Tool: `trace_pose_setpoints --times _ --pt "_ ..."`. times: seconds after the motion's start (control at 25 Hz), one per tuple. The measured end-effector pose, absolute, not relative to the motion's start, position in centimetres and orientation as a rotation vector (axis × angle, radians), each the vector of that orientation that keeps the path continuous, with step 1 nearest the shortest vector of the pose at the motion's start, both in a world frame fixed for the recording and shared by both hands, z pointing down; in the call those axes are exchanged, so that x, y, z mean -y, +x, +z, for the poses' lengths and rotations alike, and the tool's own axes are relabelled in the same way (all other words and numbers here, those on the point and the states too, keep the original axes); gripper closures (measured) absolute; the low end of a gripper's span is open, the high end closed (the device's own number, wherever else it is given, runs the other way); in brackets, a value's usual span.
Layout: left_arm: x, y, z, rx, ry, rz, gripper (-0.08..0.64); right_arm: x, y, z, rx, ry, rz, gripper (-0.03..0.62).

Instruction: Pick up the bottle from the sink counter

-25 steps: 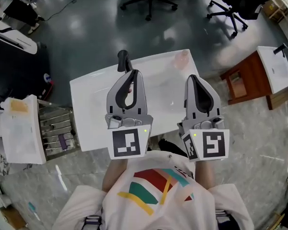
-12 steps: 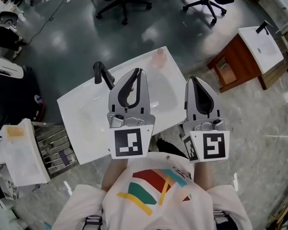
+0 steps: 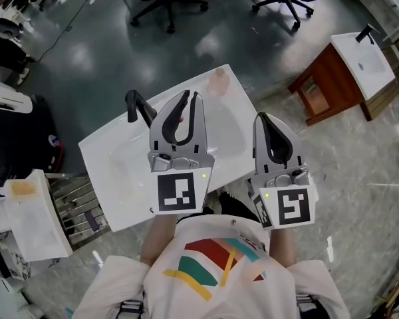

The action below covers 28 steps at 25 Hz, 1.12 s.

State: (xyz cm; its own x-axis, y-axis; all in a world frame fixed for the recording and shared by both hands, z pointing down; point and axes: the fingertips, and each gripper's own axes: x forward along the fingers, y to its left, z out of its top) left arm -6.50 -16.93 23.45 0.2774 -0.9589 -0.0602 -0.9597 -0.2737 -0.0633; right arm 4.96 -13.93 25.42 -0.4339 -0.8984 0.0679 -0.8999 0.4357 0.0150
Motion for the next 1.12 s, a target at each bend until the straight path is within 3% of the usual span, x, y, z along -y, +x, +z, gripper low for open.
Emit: trace_pose_setpoints --times 0.28,0.76,1.12 --pt "21.2 -5.6 27.5 -1.831 -2.527 -0.071 0.504 14.8 4.6 27.8 2.595 1.571 0.082 0.581" --pt "29.5 -0.8 38.2 -1.738 -2.767 -0.357 0.235 18.3 7.5 32.8 2.525 1.552 0.233 0.58" --pt "33.8 -0.2 46.7 -1.83 -2.793 -0.55 0.199 20.6 8.6 37.0 2.464 1.513 0.337 0.58"
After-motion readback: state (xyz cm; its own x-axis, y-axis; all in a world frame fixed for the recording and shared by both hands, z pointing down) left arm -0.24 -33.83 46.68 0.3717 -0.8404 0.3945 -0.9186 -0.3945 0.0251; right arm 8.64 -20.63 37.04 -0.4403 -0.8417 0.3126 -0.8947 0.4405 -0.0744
